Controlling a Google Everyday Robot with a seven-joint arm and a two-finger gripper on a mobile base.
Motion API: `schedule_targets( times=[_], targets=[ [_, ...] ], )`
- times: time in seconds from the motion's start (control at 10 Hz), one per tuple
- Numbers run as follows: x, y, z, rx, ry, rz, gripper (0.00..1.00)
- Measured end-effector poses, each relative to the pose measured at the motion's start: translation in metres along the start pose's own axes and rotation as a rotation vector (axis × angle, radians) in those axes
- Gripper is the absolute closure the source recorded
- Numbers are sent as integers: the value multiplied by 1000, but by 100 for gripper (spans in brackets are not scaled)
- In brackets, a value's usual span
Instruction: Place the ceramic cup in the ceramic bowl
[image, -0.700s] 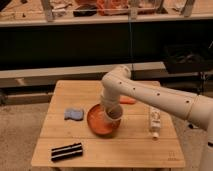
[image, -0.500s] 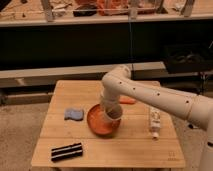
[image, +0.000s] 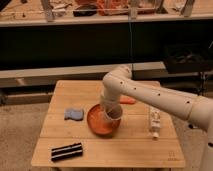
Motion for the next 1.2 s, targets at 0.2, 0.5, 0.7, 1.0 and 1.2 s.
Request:
schedule_targets(
  times=[0.2, 0.5, 0.7, 1.0, 1.2],
  targets=[
    [0, 0, 1, 5, -4, -8, 95],
    [1, 0, 1, 13, -13, -22, 93],
    [1, 0, 1, 15, -15, -27, 77],
    [1, -1, 1, 21, -22, -40, 49],
    [1, 0, 1, 24, -26, -47, 27]
  ],
)
